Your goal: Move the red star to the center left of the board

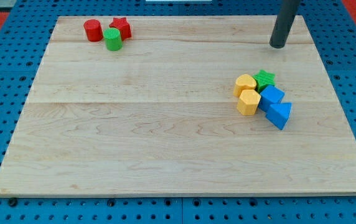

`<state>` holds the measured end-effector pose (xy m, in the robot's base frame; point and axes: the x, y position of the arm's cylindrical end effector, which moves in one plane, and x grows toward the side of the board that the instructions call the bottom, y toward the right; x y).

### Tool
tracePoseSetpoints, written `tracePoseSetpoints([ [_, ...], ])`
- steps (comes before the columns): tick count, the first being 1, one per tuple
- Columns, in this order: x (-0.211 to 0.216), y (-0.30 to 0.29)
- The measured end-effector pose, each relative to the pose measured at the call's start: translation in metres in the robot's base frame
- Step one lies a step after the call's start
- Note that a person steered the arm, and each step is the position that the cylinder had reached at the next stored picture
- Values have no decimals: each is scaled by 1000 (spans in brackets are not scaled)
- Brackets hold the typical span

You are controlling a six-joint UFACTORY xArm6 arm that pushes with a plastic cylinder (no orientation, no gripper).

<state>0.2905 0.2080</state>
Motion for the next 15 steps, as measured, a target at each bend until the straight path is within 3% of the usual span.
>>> tracePoseSetpoints([
  [2,2,0],
  [4,-32,-39],
  [7,-58,-252],
  [10,-72,-392],
  [12,-98,-402],
  [14,-68,-394],
  [15,-88,-384],
])
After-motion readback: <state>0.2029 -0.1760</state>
